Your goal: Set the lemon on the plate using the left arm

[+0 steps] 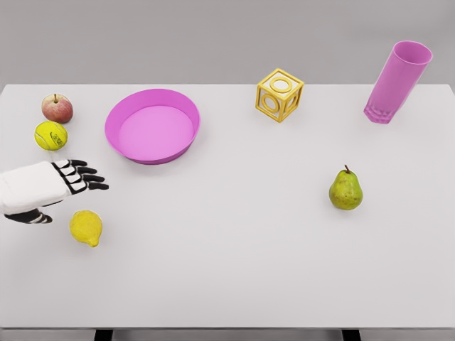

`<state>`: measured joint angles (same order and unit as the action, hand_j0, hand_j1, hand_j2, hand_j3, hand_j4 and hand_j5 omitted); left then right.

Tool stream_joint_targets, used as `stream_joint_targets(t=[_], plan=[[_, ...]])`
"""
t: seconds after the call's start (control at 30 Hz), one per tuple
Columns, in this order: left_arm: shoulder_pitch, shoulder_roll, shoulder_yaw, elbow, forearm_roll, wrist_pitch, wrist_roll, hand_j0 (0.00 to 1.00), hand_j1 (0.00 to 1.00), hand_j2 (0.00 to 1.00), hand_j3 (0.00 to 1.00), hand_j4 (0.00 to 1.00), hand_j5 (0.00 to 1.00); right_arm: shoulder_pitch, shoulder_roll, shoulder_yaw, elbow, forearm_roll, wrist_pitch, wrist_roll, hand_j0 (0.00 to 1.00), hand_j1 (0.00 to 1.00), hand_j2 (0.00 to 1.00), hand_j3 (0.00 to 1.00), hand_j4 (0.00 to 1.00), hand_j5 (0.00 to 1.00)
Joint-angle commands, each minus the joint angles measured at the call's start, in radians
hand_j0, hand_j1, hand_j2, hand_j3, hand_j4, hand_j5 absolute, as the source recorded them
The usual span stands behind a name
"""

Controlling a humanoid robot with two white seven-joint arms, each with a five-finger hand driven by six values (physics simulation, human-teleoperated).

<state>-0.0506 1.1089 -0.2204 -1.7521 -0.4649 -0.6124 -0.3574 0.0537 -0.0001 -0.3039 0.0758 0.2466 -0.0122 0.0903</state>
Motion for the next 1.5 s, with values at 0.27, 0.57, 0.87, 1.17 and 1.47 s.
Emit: stream_joint_targets(t=[0.27,0.57,0.87,1.17,1.47], plan=[[0.002,0.022,-0.054,0.009,0.000,0.002,-0.058,1.00,1.00,1.00,1.00,1.00,1.00,0.000,0.000,0.000,0.001,0.000,0.000,0.000,1.00,1.00,1.00,1.00,1.00,1.00],[0.015,0.019,-0.053,0.000,-0.003,0.002,-0.109,1.00,1.00,1.00,1.00,1.00,1.00,0.000,0.000,0.000,-0.001,0.000,0.000,0.000,1.00,1.00,1.00,1.00,1.00,1.00],[0.014,-0.008,-0.051,-0.006,0.000,0.002,-0.107,1.00,1.00,1.00,1.00,1.00,1.00,0.000,0.000,0.000,-0.001,0.000,0.000,0.000,1.00,1.00,1.00,1.00,1.00,1.00],[0.012,-0.035,-0.051,-0.004,-0.003,0.002,-0.107,0.91,0.91,0.91,0.91,0.91,0.91,0.000,0.000,0.000,0.001,0.000,0.000,0.000,1.00,1.00,1.00,1.00,1.00,1.00],[0.012,-0.066,-0.053,-0.004,-0.021,0.002,-0.107,0.84,0.84,0.84,0.84,0.84,0.84,0.000,0.000,0.000,0.001,0.000,0.000,0.000,1.00,1.00,1.00,1.00,1.00,1.00]])
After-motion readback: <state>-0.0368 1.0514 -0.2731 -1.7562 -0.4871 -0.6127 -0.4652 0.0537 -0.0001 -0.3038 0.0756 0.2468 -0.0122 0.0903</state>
